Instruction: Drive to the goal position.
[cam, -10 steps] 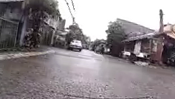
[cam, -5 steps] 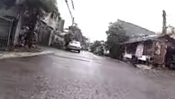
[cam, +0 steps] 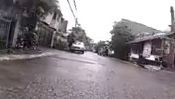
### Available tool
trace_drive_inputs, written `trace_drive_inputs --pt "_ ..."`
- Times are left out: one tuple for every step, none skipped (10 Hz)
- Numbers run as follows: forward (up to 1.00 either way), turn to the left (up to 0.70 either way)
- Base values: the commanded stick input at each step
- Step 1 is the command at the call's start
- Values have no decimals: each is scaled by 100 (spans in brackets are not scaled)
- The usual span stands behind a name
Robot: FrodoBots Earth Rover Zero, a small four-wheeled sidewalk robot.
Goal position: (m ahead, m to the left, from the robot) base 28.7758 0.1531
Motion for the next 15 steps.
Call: trace_drive_inputs --pt "100 0" --pt "100 0" --pt "100 0" --pt "100 0" --pt "100 0" --pt "100 -4" --pt "100 -19" --pt "100 0" --pt "100 0" --pt "100 0" --pt "100 0" --pt "100 0" --pt "100 0" --pt "100 0" --pt "100 0"
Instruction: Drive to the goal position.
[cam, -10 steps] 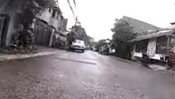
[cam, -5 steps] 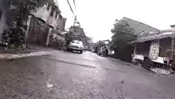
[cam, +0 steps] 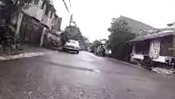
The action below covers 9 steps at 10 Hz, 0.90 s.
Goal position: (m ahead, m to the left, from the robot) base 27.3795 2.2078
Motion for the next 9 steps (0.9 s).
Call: trace_drive_inputs --pt "100 0" --pt "100 0" --pt "100 0" --pt "100 25" --pt "100 9" --pt "100 0" --pt "100 0" --pt "100 0" --pt "100 0"
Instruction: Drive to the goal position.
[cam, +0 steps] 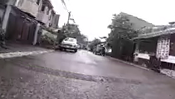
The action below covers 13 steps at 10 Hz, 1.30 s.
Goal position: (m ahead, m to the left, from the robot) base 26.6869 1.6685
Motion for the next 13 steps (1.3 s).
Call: trace_drive_inputs --pt "100 0" --pt "100 0" --pt "100 0" --pt "100 0" --pt "100 0" --pt "100 0" --pt "100 0" --pt "100 0" --pt "100 0" --pt "100 0" --pt "100 0" --pt "100 17" --pt "100 5"
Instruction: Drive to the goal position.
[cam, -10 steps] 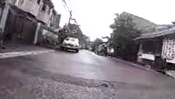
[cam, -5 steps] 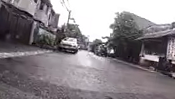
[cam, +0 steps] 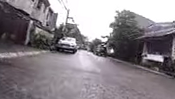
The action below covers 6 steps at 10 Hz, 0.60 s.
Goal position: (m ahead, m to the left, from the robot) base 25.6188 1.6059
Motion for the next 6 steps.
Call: trace_drive_inputs --pt "100 0" --pt "100 0" --pt "100 0" --pt "100 0" --pt "100 0" --pt "100 0"
